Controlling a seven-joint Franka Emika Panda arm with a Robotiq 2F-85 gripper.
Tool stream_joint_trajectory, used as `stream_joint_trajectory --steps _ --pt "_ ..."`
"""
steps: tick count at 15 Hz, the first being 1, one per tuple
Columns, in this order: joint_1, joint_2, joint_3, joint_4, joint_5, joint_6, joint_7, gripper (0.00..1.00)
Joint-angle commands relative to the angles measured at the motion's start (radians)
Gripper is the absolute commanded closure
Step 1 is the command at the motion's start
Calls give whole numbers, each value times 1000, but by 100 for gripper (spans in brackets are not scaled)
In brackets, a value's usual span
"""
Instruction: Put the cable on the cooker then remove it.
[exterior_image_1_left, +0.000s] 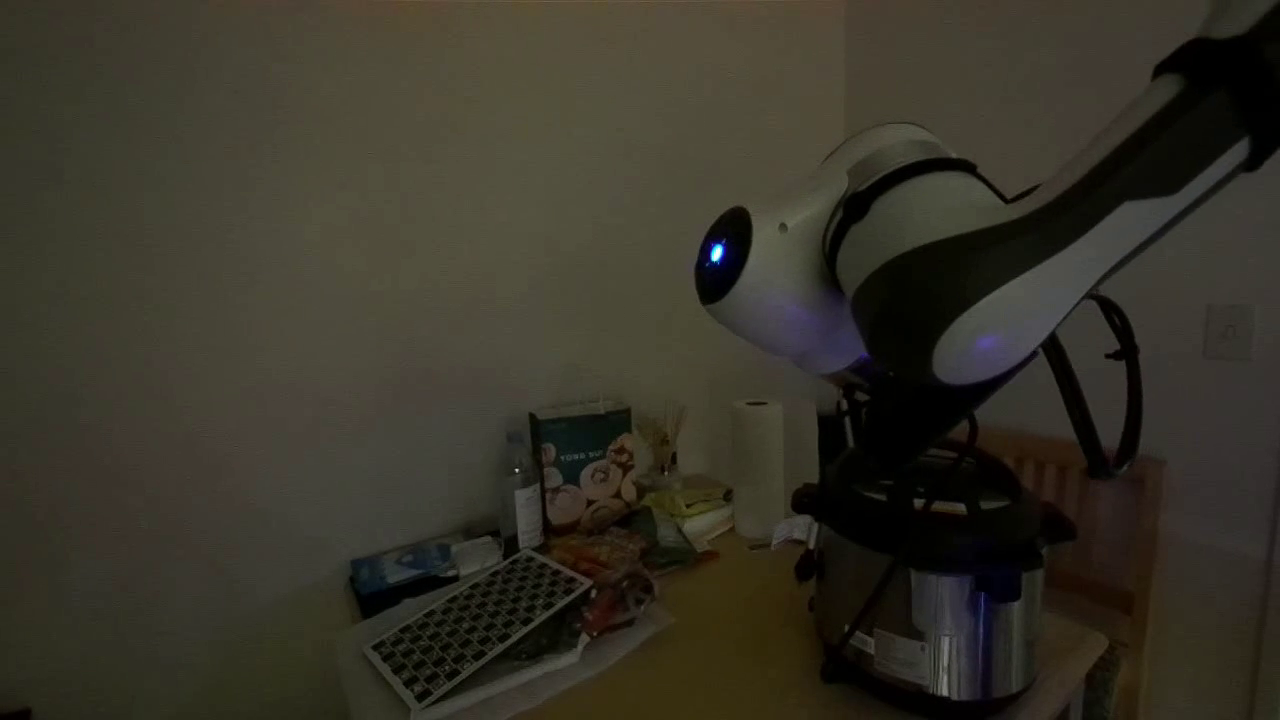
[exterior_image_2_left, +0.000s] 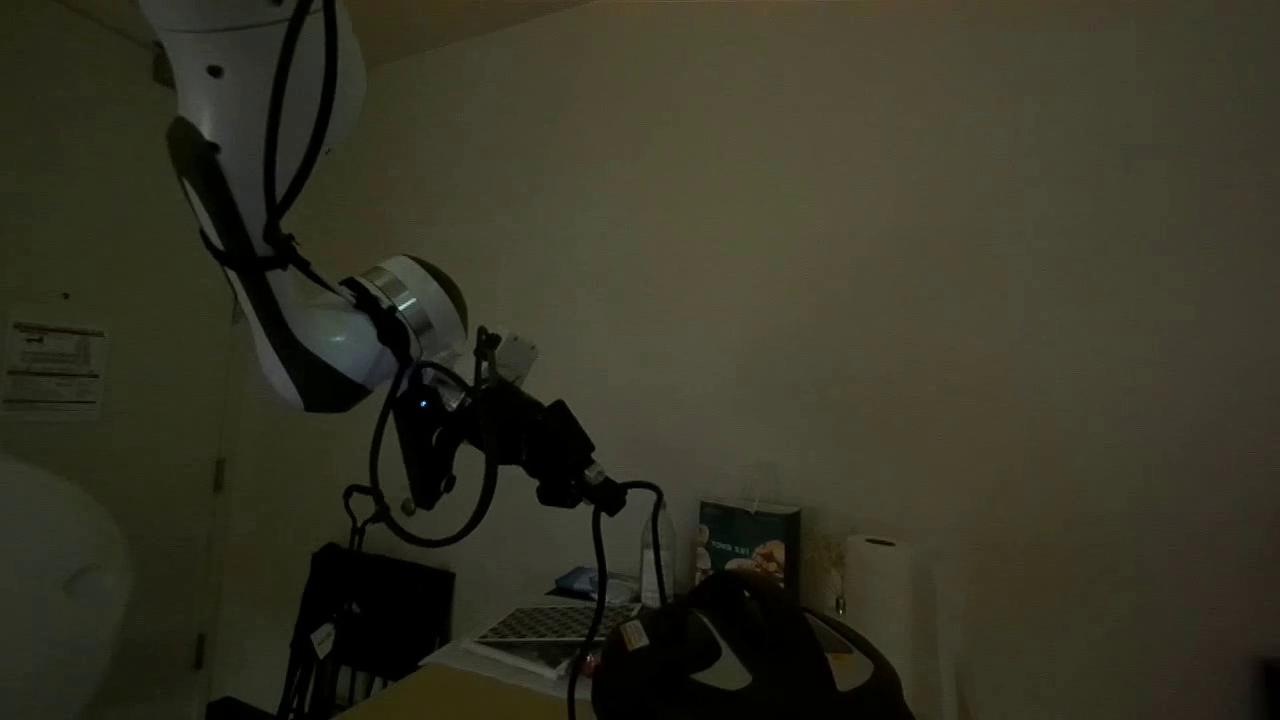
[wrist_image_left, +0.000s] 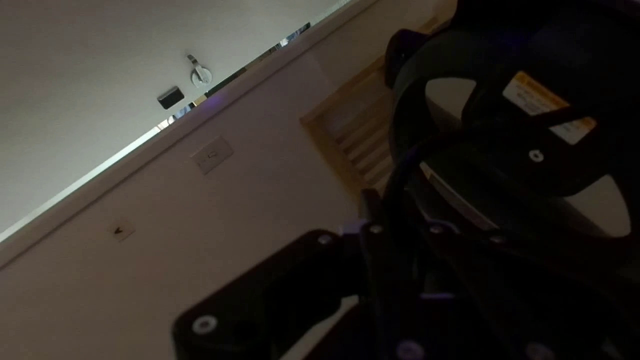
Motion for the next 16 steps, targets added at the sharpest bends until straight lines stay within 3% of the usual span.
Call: stream_joint_trajectory --steps 1,4,5,6,9,10,11,16 --pt "-20 77 25 105 -89 -87 139 98" --pt "-17 142 18 174 -117 -127 259 98" --pt "-14 182 19 196 -101 -193 254 98" --pt "-8 127 14 144 -72 -86 216 91" --pt "-6 189 13 185 -73 -144 245 91" --pt "-6 195 13 191 -73 -151 247 98" --pt "-11 209 3 211 -93 -232 352 98" --pt "-69 186 -64 208 -103 -220 497 98"
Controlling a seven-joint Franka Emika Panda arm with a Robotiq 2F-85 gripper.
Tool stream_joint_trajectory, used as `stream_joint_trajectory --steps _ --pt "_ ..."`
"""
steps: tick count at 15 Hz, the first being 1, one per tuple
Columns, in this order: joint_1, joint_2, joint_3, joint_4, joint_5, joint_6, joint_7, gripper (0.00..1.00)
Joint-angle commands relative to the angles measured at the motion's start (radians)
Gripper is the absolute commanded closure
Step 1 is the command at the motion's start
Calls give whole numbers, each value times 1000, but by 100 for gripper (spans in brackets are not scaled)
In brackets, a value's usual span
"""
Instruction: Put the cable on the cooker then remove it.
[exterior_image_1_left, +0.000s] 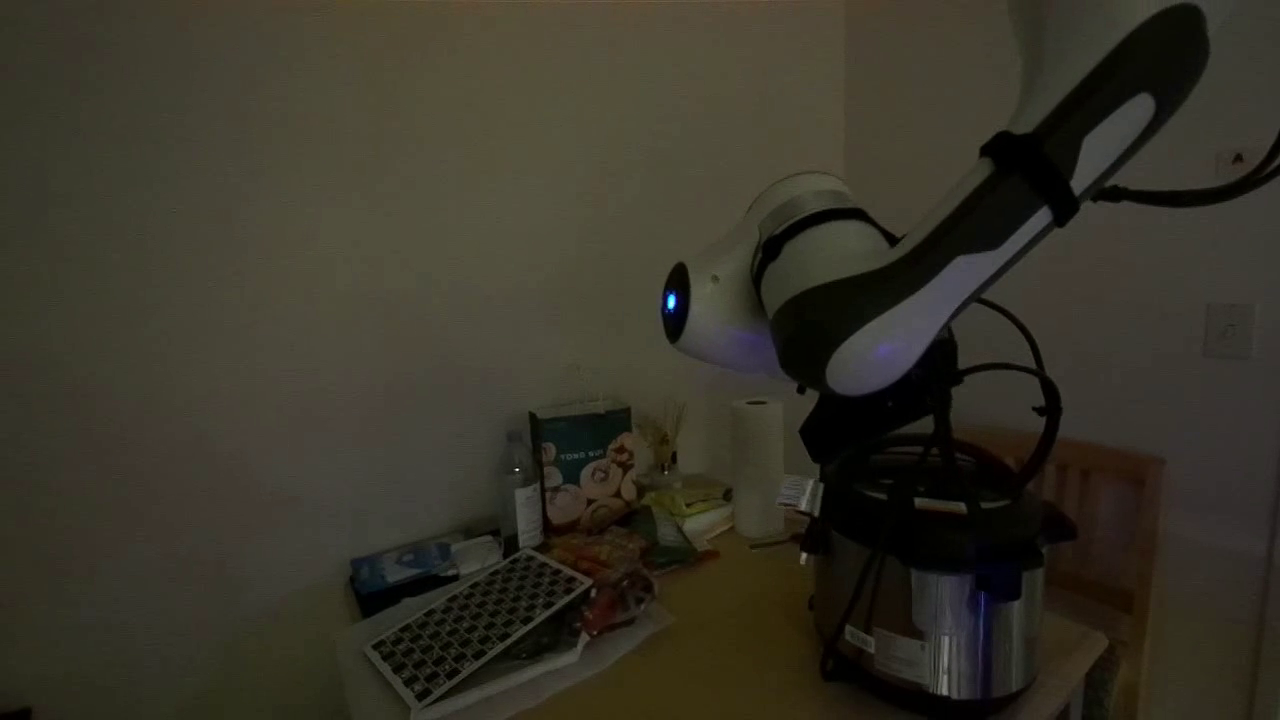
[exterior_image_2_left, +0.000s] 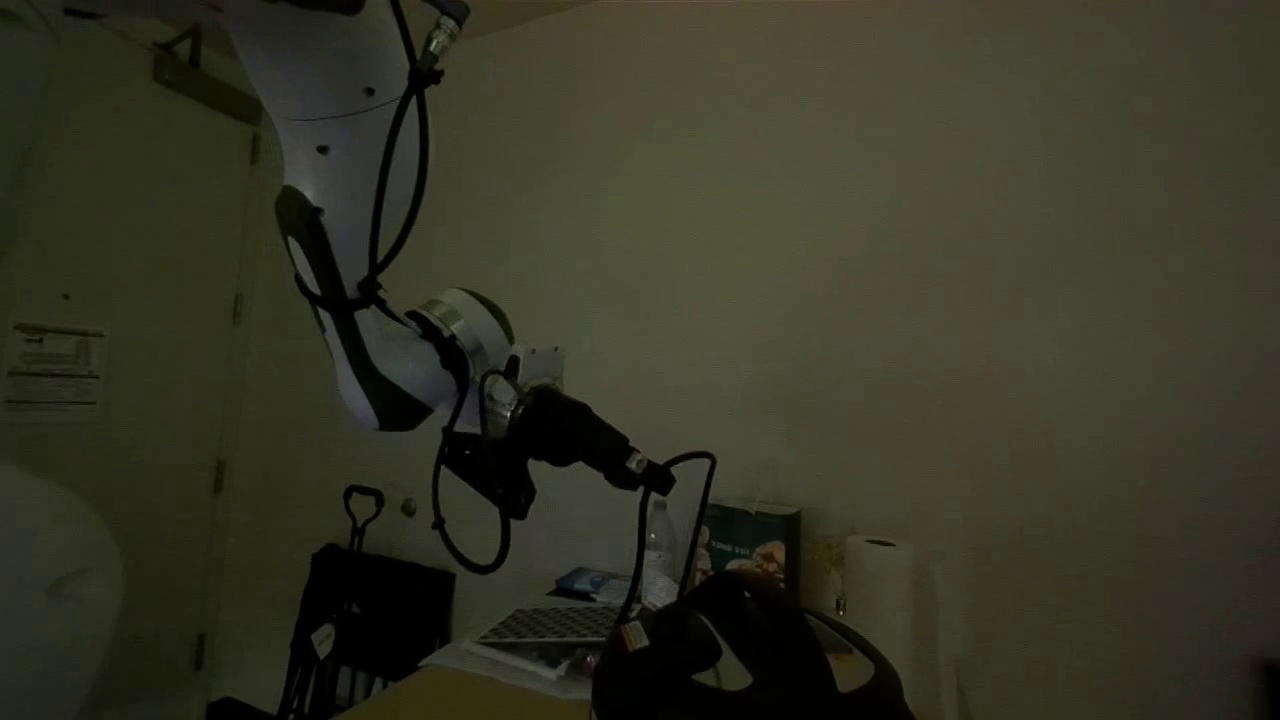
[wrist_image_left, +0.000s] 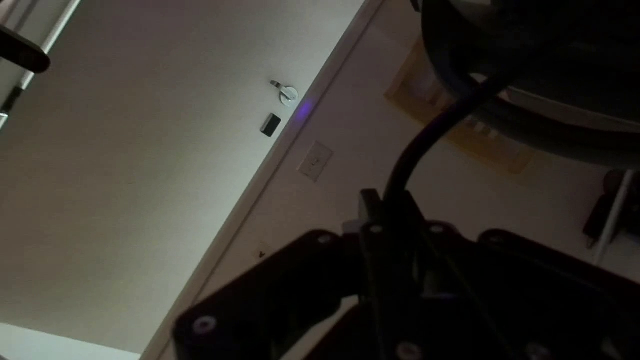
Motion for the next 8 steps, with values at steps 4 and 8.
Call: stream_joint_trajectory --steps 4,8 --pt "-81 31 -71 51 -13 -45 207 98" --pt "-100 86 -98 104 63 -76 323 98"
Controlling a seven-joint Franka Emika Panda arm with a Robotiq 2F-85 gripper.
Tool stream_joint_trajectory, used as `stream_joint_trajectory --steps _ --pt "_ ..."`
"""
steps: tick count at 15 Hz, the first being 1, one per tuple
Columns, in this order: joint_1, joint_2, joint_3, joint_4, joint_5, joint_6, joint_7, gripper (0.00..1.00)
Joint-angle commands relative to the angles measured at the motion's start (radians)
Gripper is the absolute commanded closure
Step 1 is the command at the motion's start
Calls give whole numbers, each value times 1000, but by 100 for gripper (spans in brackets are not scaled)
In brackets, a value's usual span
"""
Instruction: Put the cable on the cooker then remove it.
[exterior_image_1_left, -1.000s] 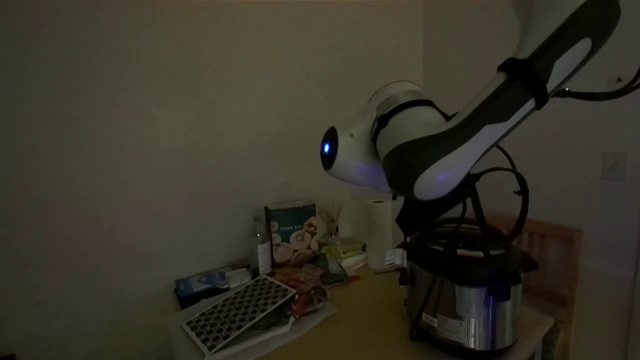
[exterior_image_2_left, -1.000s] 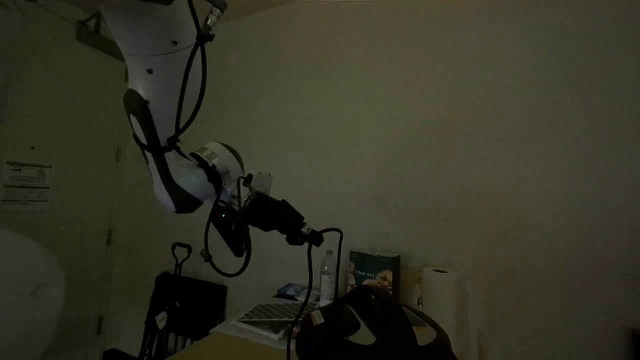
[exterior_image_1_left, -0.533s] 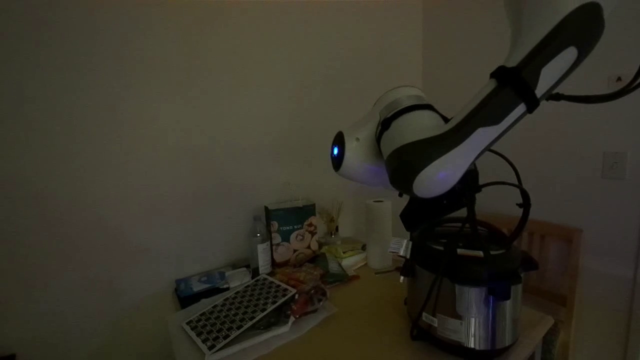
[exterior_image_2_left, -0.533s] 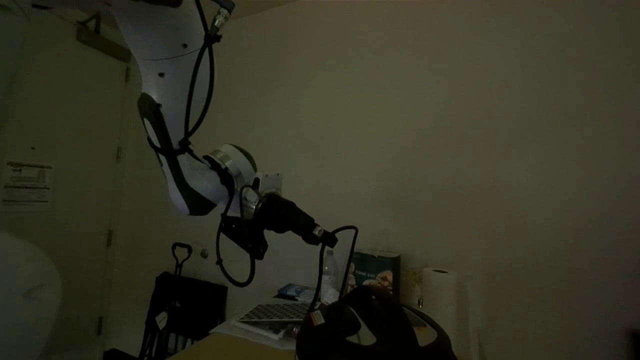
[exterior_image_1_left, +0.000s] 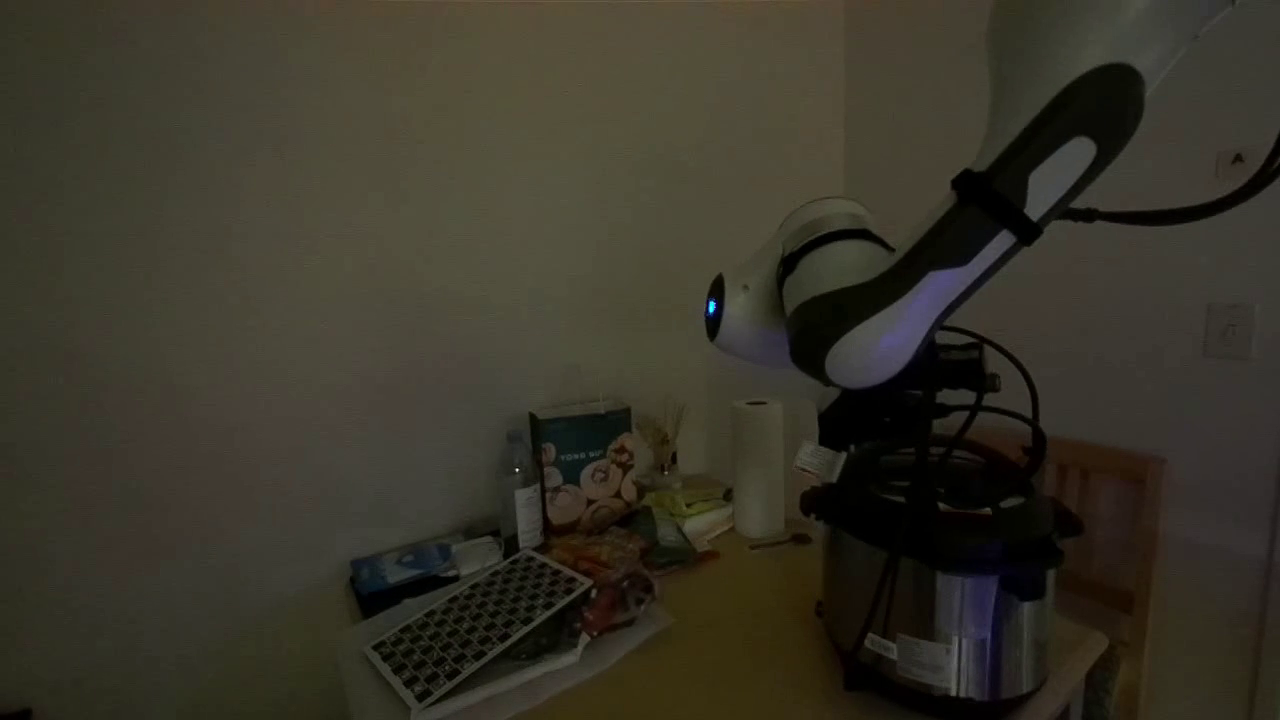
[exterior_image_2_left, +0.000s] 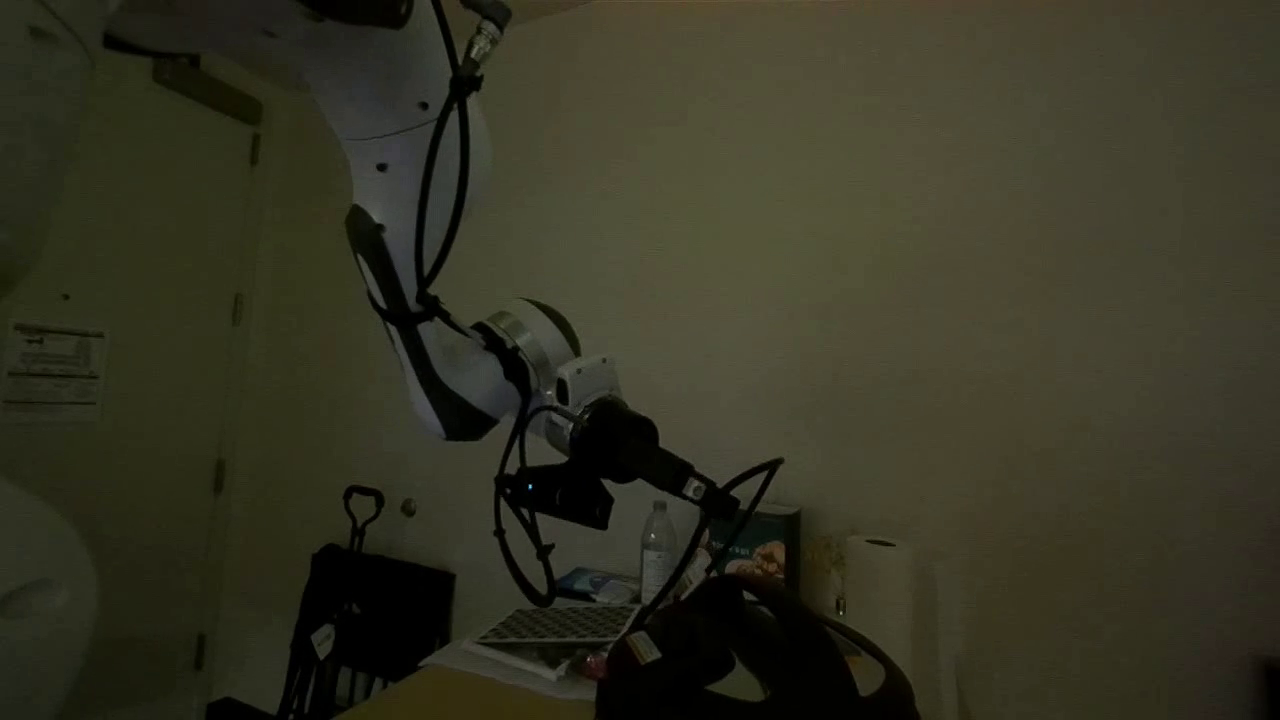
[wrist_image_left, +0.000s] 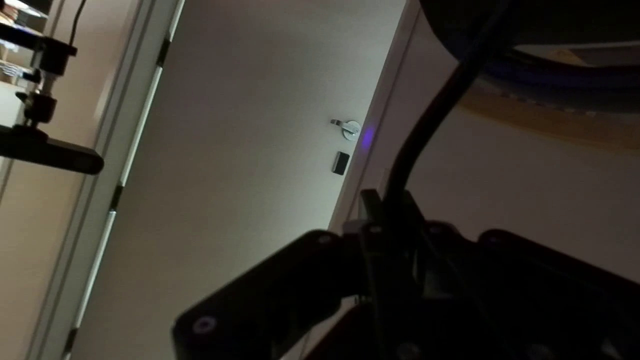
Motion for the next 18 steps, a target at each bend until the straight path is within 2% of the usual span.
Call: stream_joint_trajectory --steps 1,2,4,5,6,12,16,17,18 --pt "-18 20 0 56 106 -76 -22 98" --pt "-13 21 1 26 56 -23 24 91" --pt "-11 28 2 43 88 -40 16 91" --pt "-10 28 4 46 94 -43 16 98" --pt "-11 45 -9 82 91 -79 139 98" --pt "-100 15 -91 143 193 2 196 98" --pt "-125 46 -125 160 240 40 346 98" --pt "-122 70 -127 174 260 6 386 98" --pt "-110 44 -109 140 253 38 316 98"
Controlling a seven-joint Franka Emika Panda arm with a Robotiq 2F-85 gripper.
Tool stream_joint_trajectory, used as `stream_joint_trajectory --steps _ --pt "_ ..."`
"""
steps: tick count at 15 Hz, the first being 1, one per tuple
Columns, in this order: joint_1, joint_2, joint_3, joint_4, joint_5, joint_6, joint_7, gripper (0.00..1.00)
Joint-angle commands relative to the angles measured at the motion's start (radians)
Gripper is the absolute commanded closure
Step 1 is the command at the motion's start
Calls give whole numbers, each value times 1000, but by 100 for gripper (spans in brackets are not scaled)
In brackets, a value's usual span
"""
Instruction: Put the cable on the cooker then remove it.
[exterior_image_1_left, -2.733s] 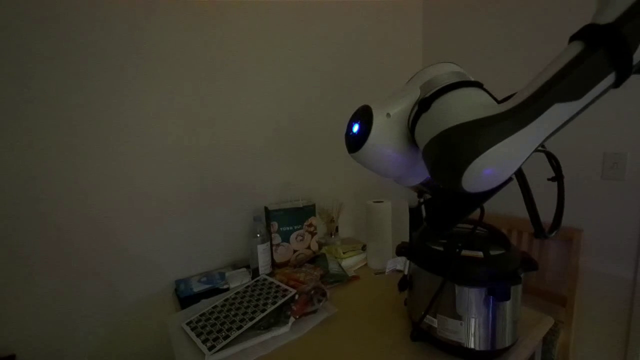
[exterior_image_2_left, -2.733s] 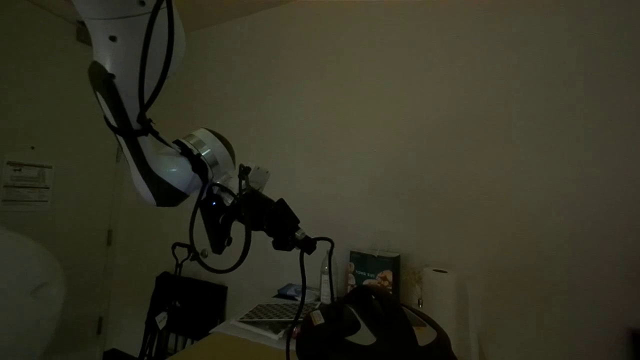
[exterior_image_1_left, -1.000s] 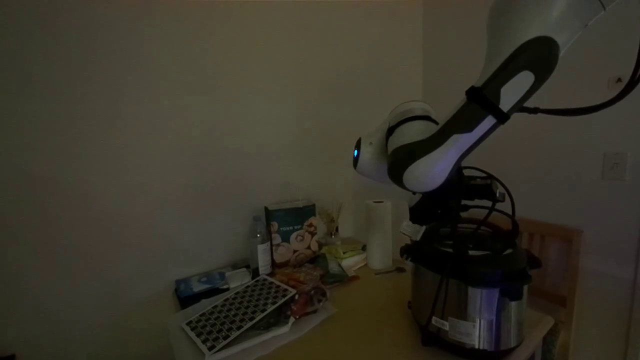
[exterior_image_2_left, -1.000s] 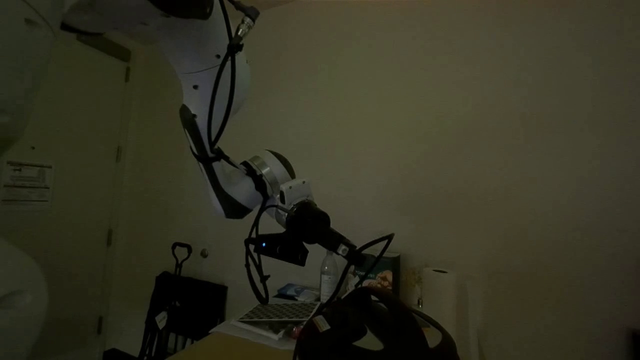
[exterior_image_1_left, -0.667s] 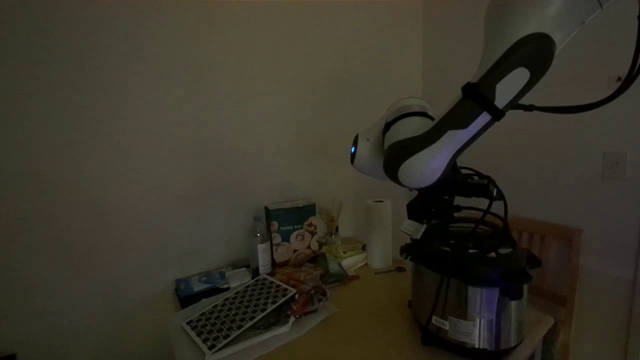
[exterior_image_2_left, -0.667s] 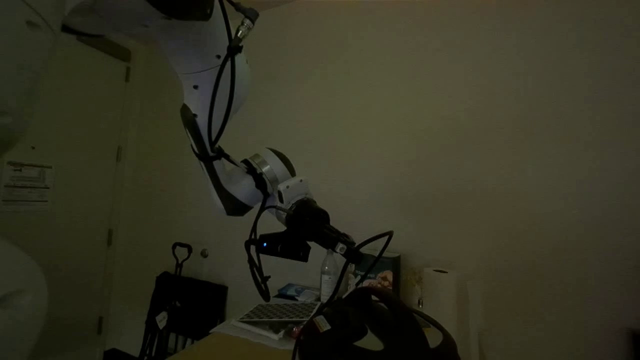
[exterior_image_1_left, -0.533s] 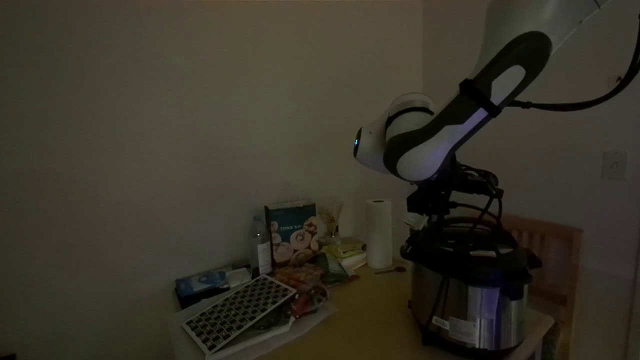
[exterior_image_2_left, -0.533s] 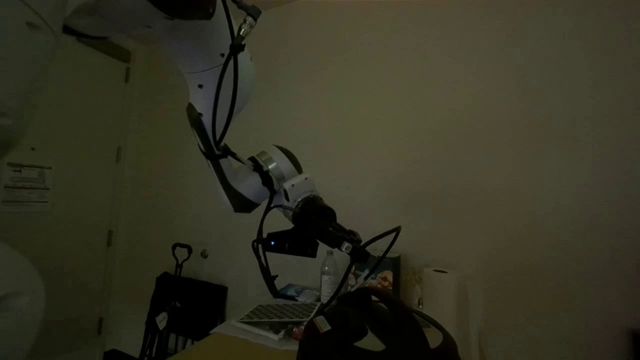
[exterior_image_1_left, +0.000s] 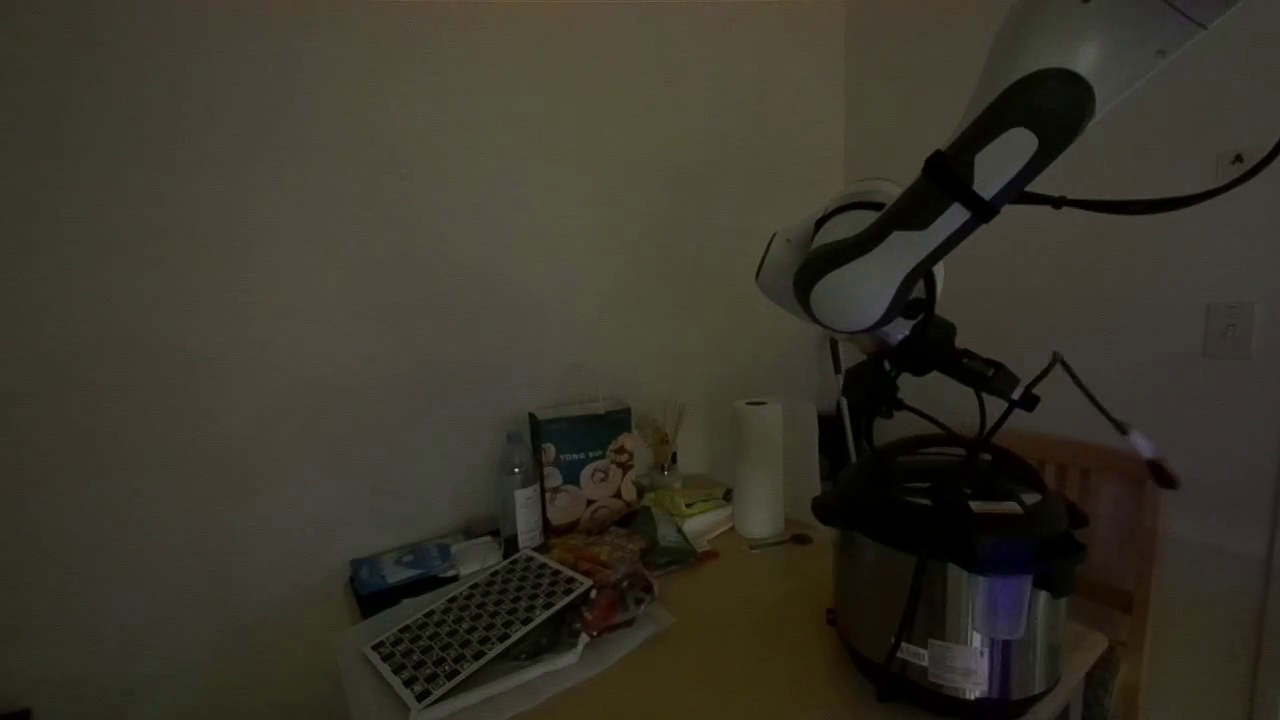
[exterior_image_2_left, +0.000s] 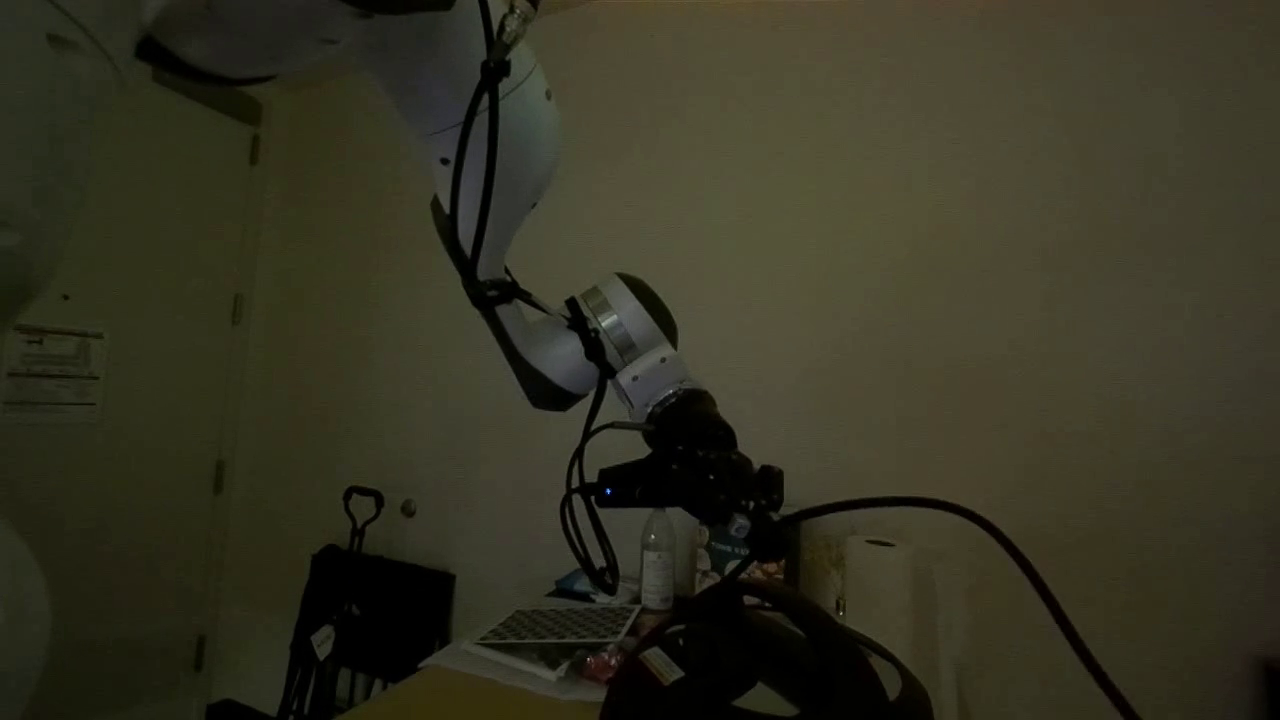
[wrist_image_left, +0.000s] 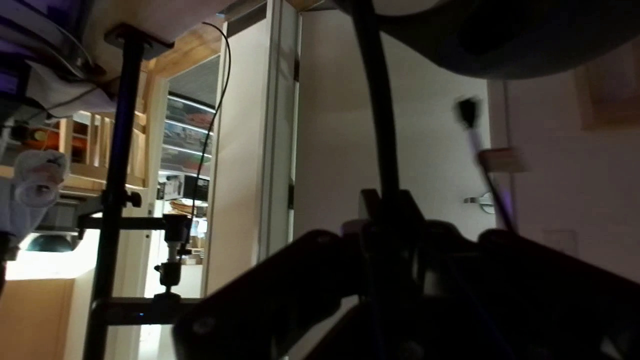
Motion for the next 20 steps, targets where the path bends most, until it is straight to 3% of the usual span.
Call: stream_joint_trajectory --steps 1,2,7,12,15,16,17,20 --pt "-5 6 6 2 3 -3 6 91" --pt "-5 1 16 -16 4 39 -50 98" --pt "-2 -4 39 -29 9 186 -195 98" --pt "7 -9 25 -5 -38 82 -153 98" --pt "-2 -2 32 -37 -92 191 -288 98" --pt "8 9 32 -8 -47 134 -214 91" --pt "8 10 32 -12 -59 152 -239 98" --pt "6 16 30 -7 -44 144 -232 98"
